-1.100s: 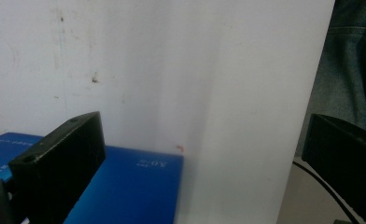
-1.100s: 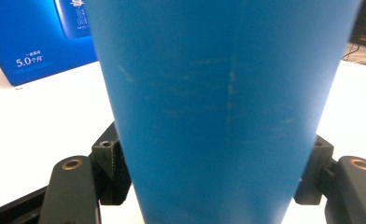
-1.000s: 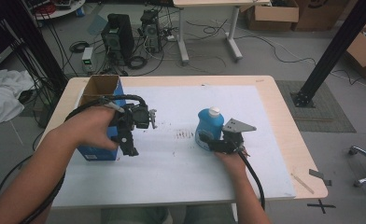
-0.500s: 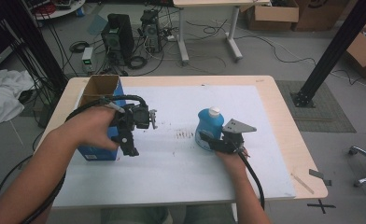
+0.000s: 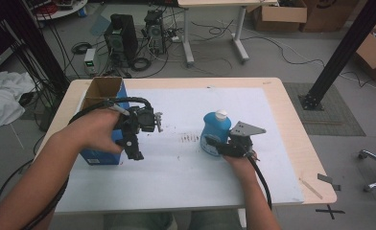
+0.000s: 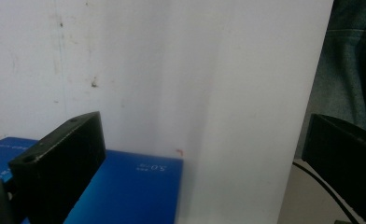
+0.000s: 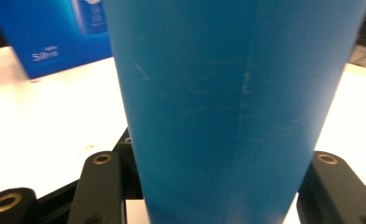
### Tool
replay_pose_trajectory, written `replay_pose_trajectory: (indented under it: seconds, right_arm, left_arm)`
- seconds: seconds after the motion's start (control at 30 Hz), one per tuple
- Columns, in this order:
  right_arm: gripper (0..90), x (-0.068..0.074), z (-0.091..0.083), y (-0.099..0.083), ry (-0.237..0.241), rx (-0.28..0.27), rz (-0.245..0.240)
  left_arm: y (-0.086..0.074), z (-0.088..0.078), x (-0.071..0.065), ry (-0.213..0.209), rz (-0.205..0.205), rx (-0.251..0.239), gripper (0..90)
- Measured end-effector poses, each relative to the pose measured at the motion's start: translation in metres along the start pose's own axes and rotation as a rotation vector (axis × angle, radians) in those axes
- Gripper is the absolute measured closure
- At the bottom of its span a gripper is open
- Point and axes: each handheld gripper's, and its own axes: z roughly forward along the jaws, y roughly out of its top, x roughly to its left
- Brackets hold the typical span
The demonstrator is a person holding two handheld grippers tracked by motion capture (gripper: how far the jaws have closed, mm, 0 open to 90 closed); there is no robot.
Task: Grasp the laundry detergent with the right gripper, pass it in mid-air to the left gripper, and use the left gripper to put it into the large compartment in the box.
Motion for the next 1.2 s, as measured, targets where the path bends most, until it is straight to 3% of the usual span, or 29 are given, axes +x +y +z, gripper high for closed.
replay_pose_trajectory:
  seconds: [0.27, 0.37, 0.5, 0.77, 0.93, 1.2]
  right_arm:
    - [45.6, 0.013, -0.01, 0.027, 0.12, -0.001, -0.091]
    - [45.6, 0.02, -0.01, 0.034, 0.185, 0.007, -0.119]
    - [45.6, 0.03, -0.004, 0.039, 0.27, 0.031, -0.159]
    - [45.5, 0.052, 0.016, 0.039, 0.418, 0.059, -0.185]
    - [45.5, 0.066, 0.032, 0.038, 0.47, 0.081, -0.198]
    - [45.6, 0.078, 0.053, 0.042, 0.516, 0.067, -0.187]
  left_arm:
    - [0.004, -0.003, 0.0, 0.004, 0.007, 0.005, 0.1]
    - [0.006, -0.004, 0.0, 0.005, 0.008, 0.009, 0.1]
    - [0.008, -0.007, -0.001, 0.006, 0.013, 0.009, 0.1]
    - [0.017, -0.009, -0.007, 0.001, 0.027, 0.003, 0.1]
    - [0.022, -0.009, -0.011, -0.002, 0.037, 0.009, 0.1]
    - [0.029, -0.012, -0.016, -0.009, 0.048, 0.002, 0.1]
